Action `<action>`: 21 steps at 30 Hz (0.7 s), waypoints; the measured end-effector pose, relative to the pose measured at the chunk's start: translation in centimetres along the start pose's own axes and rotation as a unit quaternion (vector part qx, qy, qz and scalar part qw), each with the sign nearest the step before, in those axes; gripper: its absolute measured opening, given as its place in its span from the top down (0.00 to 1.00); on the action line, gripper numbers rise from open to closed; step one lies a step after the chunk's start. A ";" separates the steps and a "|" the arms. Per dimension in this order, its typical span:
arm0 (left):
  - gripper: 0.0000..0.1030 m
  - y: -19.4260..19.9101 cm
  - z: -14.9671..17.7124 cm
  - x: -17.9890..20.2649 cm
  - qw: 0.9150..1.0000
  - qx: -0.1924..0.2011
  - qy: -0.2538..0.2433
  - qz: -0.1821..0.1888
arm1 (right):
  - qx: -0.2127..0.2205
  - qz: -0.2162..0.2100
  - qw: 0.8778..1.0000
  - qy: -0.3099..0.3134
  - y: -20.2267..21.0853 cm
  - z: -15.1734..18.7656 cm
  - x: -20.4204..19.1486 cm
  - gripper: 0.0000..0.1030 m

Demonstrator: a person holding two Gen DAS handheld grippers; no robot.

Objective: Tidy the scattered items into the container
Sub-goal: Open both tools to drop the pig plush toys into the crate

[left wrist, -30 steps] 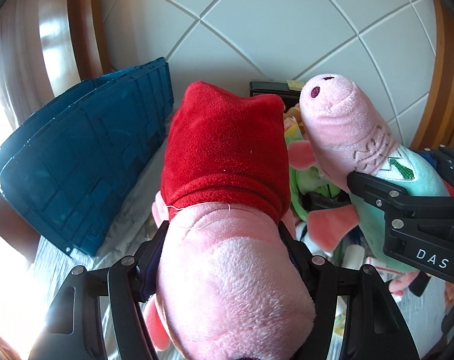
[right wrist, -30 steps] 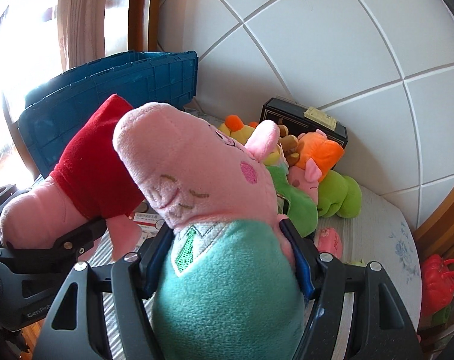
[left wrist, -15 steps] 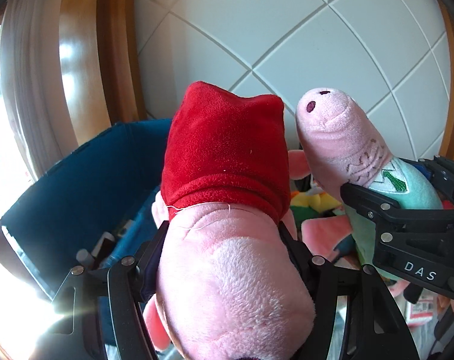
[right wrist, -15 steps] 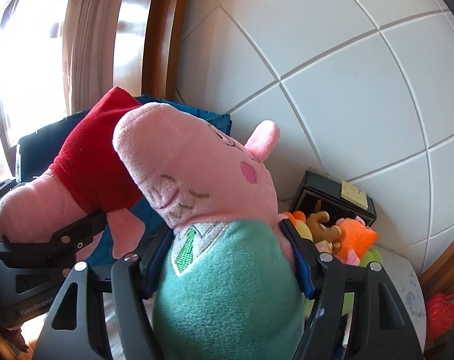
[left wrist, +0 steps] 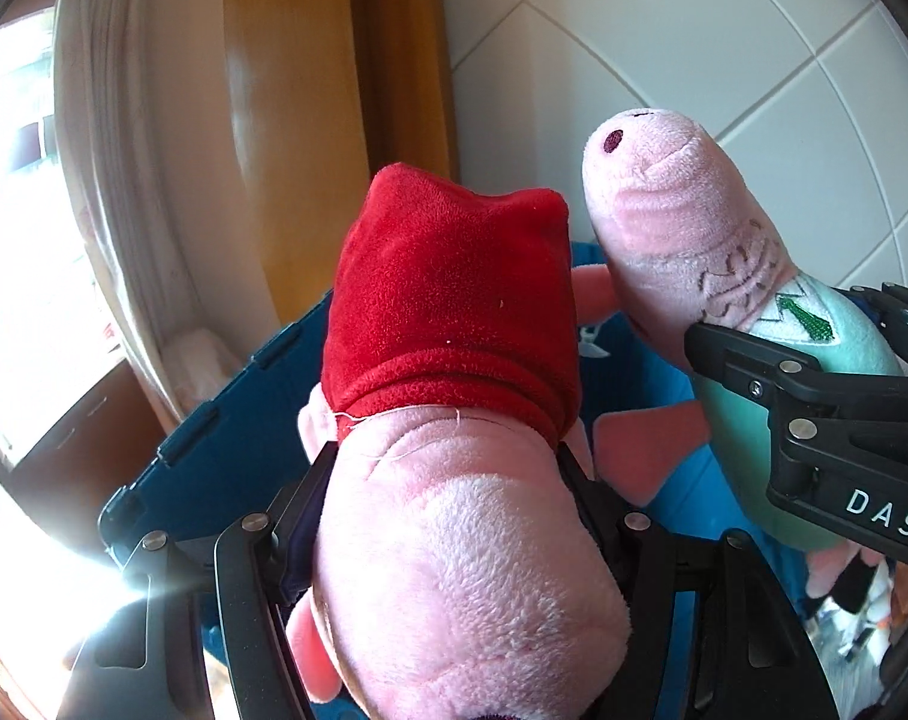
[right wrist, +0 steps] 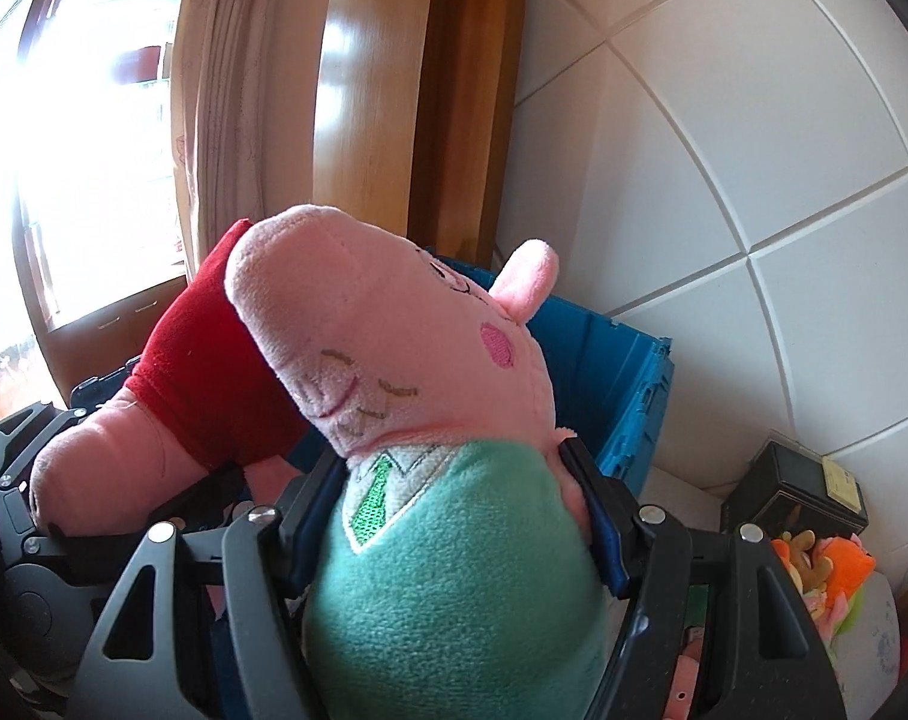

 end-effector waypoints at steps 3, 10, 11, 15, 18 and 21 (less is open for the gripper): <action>0.36 -1.9 0.3 -2.2 1.000 -0.012 0.003 0.001 | -0.015 0.002 1.000 -0.004 -2.3 -0.5 -1.4 0.34; 0.31 -4.6 0.2 -3.2 1.000 -0.022 0.006 0.017 | -0.024 0.017 0.999 -0.019 -4.2 -1.7 -1.7 0.32; 0.27 -4.5 0.2 -3.2 1.000 -0.017 0.005 0.017 | -0.024 0.023 0.999 -0.021 -4.2 -1.8 -1.5 0.30; 0.12 -4.3 -0.3 -3.3 1.000 -0.003 0.006 0.021 | -0.021 0.044 0.998 -0.027 -4.0 -2.0 -0.4 0.23; 0.12 -5.3 -0.3 -3.7 1.000 -0.012 0.009 0.018 | -0.018 0.048 0.998 -0.034 -3.6 -2.0 0.3 0.21; 0.12 -5.1 -0.4 -3.5 1.000 -0.017 0.012 0.020 | -0.018 0.051 0.998 -0.041 -3.2 -1.7 1.0 0.19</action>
Point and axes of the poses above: each gripper's, at about its wrist camera, not at the fingertips, and y roughly against the way its jaws point, x to its right, z to its underside, the point moved 9 cm from there along -y, roughly the way its jaws point, and after that the axes turned 4 degrees about -x, right-handed, at the moved point
